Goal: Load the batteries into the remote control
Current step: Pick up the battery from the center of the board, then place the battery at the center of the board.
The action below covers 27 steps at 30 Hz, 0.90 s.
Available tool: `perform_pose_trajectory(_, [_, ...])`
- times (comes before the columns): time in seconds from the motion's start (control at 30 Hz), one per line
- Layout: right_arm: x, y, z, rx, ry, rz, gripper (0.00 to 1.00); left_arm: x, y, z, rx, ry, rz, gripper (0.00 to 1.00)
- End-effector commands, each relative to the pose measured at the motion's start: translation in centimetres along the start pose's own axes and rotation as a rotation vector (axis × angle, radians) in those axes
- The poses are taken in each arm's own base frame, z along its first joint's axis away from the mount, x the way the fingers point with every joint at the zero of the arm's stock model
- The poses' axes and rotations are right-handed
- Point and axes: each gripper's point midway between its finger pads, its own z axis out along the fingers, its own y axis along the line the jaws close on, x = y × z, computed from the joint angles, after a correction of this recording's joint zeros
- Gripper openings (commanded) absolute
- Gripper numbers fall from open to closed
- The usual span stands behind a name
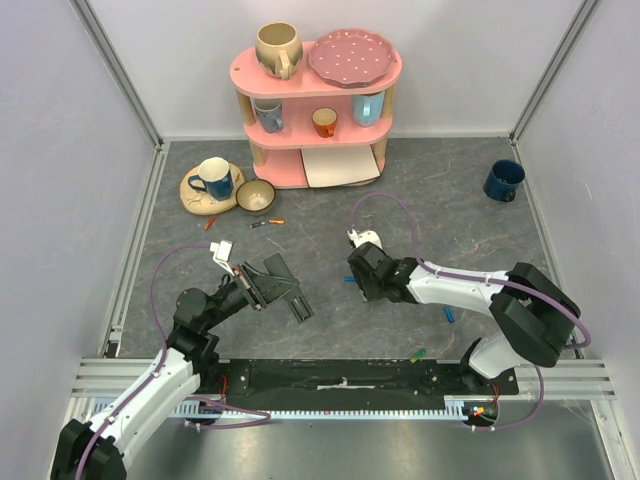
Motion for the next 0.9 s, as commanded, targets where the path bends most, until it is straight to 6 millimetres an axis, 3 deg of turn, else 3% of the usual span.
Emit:
perform_pose_trajectory(0.0, [-2.0,-0.1,-2.2,-0.024,-0.052,-0.056,0.41,1.5,2.4,-0.9,-0.031,0.016,0.009,0.02])
perform_pose_trajectory(0.2, [-6.1,1.8,-4.9,-0.159,-0.171,-0.281,0.41,1.6,2.1,-1.0,-0.018,0.016,0.016,0.02])
perform_pose_trajectory(0.4, [-10.5,2.3,-5.2,-0.131,-0.273,-0.560,0.41,1.9,1.8,-1.1,0.009,0.030,0.024,0.02])
perform_pose_trajectory(0.53, [-12.2,3.0,-3.7,-0.110,-0.265,-0.686,0.41,2.0,1.6,-1.3,0.024,0.029,0.027,0.02])
perform_pose_trajectory(0.67, [-11.4,4.0,-0.1,-0.135,-0.182,-0.766,0.40,2.0,1.3,-1.4,0.045,0.020,0.040,0.02])
perform_pose_trajectory(0.87, [-11.0,4.0,2.8,-0.183,-0.131,-0.710,0.37,2.0,0.4,-1.8,0.080,0.010,0.054,0.02])
